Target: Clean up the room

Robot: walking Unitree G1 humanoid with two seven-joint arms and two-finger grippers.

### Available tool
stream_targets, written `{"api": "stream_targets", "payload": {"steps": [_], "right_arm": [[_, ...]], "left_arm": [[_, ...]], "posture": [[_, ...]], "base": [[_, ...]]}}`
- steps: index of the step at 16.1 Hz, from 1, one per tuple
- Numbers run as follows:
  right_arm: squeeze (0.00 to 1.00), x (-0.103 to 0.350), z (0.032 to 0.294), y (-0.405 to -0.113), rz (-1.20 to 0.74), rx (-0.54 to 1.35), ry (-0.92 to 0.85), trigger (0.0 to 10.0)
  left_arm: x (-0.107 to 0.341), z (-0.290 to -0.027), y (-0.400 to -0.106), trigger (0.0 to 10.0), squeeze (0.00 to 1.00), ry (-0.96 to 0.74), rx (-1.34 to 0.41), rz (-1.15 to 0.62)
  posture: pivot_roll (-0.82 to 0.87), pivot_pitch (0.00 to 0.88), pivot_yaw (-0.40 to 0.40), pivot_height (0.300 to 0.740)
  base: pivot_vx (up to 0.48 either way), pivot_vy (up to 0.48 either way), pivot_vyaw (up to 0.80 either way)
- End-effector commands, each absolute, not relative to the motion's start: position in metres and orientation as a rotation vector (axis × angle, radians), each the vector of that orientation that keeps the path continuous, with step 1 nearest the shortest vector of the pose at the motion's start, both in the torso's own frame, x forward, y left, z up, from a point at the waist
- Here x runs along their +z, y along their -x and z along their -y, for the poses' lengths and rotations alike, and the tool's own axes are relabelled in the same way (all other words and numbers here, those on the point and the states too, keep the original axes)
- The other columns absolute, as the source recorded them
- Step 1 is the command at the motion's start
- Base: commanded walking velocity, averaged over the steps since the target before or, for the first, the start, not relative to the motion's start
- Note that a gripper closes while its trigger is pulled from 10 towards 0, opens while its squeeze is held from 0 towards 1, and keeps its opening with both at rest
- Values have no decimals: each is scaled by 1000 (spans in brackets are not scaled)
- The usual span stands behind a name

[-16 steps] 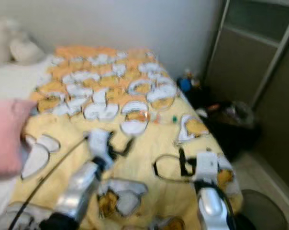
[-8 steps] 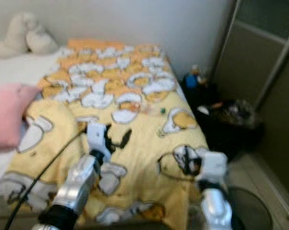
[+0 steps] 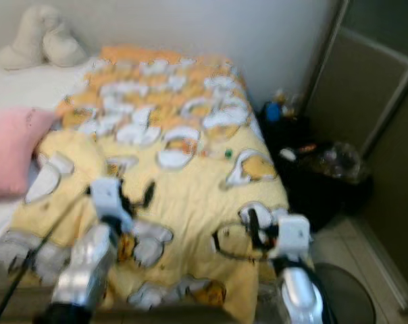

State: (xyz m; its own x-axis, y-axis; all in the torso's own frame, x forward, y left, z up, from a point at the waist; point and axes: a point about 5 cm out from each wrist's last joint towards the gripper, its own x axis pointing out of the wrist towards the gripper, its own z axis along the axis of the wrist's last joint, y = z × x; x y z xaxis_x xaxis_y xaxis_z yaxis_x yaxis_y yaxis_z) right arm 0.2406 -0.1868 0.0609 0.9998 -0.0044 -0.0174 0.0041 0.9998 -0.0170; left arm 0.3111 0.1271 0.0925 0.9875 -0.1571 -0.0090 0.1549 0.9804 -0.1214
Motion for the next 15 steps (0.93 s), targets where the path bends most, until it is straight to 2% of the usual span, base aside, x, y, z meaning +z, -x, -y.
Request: {"api": "stream_targets", "payload": {"steps": [1, 11, 15], "right_arm": [[0, 60, 188, -243, -36, -9, 19, 10000], [0, 57, 179, -240, -33, 6, 20, 10000], [0, 55, 172, -225, -41, 7, 8, 10000]], "left_arm": [[94, -123, -314, 10000, 0, 125, -167, -24], [112, -95, -312, 10000, 0, 91, -314, 53], [120, -94, -329, 10000, 0, 80, -342, 36]], "posture": [[92, 0, -4, 740], [78, 0, 24, 740], [43, 0, 46, 740]], "base": [[450, 0, 0], [450, 0, 0], [452, 0, 0]]}}
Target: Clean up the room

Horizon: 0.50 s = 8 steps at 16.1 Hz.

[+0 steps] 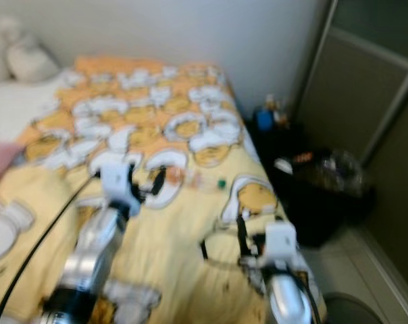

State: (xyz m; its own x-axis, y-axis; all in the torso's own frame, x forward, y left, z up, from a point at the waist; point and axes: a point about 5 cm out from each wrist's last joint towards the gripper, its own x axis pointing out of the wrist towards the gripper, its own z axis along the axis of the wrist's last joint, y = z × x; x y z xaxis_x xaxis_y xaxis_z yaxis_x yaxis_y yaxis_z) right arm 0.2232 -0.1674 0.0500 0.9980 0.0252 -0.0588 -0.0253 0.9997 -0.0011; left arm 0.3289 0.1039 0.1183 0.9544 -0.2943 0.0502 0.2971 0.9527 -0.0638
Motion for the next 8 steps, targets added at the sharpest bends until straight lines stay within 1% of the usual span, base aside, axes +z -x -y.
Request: {"api": "stream_targets", "payload": {"steps": [1, 2, 3, 4, 5, 6, 7, 8], "right_arm": [[0, 54, 171, -221, -47, 7, 8, 10000], [0, 53, 170, -216, -52, 3, 5, 10000], [0, 51, 164, -199, -72, -2, -1, 10000], [0, 49, 159, -189, -88, -1, -6, 10000], [0, 47, 155, -180, -105, -6, -13, 10000], [0, 46, 153, -174, -114, -11, -19, 10000], [0, 45, 147, -162, -129, -23, -32, 10000], [0, 47, 141, -149, -143, -44, -51, 10000]], "left_arm": [[122, -95, -333, 10000, 0, 33, -349, 41], [125, -96, -341, 10000, 0, -20, -368, 29], [143, -102, -362, 10000, 0, -152, -481, 37], [152, -104, -372, 10000, 0, -268, -573, 33], [156, -103, -378, 10000, 0, -452, -676, 0], [155, -104, -380, 10000, 0, -532, -724, -25], [153, -104, -382, 10000, 0, -714, -838, -106], [153, -106, -383, 10000, 0, -801, -917, -174]], "posture": [[31, 0, 51, 740], [19, 0, 59, 740], [-4, 39, 84, 740], [-16, 68, 104, 740], [-33, 94, 126, 740], [-43, 111, 141, 740], [-72, 153, 175, 740], [-88, 192, 199, 740]], "base": [[480, 0, 0], [0, 0, 0], [0, 0, 0], [0, 0, 0], [0, 0, 0], [0, 0, 0], [0, 0, 0], [0, 0, 0]]}}
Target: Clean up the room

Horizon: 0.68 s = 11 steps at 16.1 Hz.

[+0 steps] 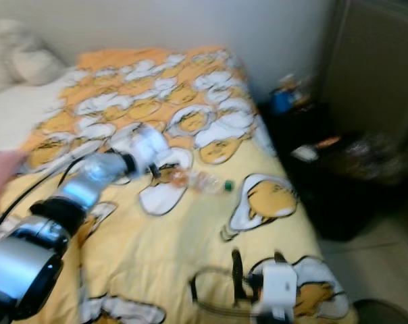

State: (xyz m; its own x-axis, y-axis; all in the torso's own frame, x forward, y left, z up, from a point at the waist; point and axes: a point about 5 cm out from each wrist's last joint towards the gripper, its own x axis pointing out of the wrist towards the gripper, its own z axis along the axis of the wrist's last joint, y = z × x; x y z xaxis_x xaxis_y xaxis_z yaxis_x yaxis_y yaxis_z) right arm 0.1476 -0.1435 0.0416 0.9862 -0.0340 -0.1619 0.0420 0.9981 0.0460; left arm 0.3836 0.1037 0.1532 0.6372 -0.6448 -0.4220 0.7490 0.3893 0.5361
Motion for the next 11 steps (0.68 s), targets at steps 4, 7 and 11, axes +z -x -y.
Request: {"api": "stream_targets", "payload": {"steps": [4, 7, 11], "right_arm": [[0, 58, 116, -114, -174, -15, -56, 10000], [0, 69, 104, -98, -173, 10, -57, 10000], [0, 78, 97, -80, -211, 22, -50, 10000]], "left_arm": [[172, -105, -396, 10000, 0, -871, -846, -181], [193, -97, -404, 10000, 0, -906, -784, -105], [195, -92, -408, 10000, 0, -982, -701, -109]], "posture": [[-134, 294, 237, 740], [-162, 322, 246, 740], [-192, 354, 240, 740]], "base": [[0, 0, 0], [0, 0, 0], [0, 0, 0]]}}
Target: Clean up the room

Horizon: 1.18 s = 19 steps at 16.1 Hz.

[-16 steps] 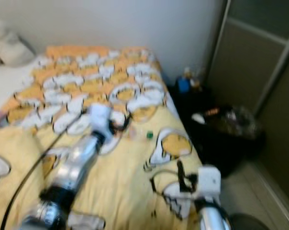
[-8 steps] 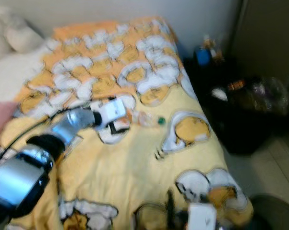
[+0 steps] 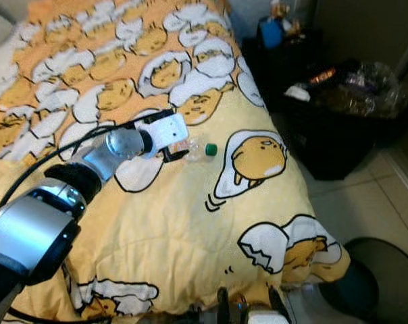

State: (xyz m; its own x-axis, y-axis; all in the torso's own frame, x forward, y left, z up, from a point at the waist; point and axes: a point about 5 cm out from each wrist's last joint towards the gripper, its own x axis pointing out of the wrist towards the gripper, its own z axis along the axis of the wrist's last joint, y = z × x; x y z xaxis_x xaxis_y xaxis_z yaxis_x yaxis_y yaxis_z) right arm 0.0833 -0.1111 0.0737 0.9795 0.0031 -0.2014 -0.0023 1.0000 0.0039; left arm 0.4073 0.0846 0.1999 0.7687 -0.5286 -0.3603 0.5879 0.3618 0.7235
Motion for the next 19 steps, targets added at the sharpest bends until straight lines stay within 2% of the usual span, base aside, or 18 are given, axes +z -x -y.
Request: {"api": "stream_targets", "payload": {"steps": [1, 7, 8, 9, 12, 14, 16, 17, 18, 19], "right_arm": [[0, 80, 96, -79, -211, 28, -48, 10000], [0, 83, 96, -73, -230, 48, -44, 10000], [0, 84, 95, -74, -231, 50, -46, 10000], [0, 85, 95, -75, -229, 51, -46, 10000], [0, 87, 96, -77, -221, 35, -50, 10000], [0, 86, 99, -77, -230, 18, -60, 10000], [0, 83, 102, -81, -238, 2, -74, 10000], [0, 83, 104, -84, -229, -7, -77, 10000], [0, 83, 112, -95, -200, -24, -73, 10000], [0, 85, 116, -100, -182, -29, -67, 10000]], "left_arm": [[194, -93, -408, 10000, 0, -975, -687, -121], [187, -87, -409, 10000, 0, -967, -621, -173], [184, -85, -408, 8667, 0, -959, -608, -181], [180, -84, -407, 0, 0, -974, -608, -185], [178, -84, -407, 0, 0, -945, -604, -189], [179, -84, -407, 0, 0, -864, -592, -199], [177, -86, -407, 0, 0, -890, -578, -196], [178, -87, -407, 0, 0, -833, -566, -192], [181, -85, -408, 0, 0, -697, -555, -170], [185, -85, -408, 0, 0, -623, -555, -156]], "posture": [[-194, 360, 236, 740], [-198, 379, 228, 740], [-200, 380, 228, 740], [-204, 379, 230, 740], [-213, 381, 234, 740], [-207, 382, 235, 740], [-199, 374, 228, 740], [-197, 355, 226, 740], [-193, 313, 216, 740], [-193, 313, 216, 740]], "base": [[0, 0, 0], [0, 0, 0], [0, 0, 0], [0, 0, 0], [0, 0, 0], [0, 0, 0], [0, 0, 0], [0, 0, 0], [0, 0, 0], [0, 0, 0]]}}
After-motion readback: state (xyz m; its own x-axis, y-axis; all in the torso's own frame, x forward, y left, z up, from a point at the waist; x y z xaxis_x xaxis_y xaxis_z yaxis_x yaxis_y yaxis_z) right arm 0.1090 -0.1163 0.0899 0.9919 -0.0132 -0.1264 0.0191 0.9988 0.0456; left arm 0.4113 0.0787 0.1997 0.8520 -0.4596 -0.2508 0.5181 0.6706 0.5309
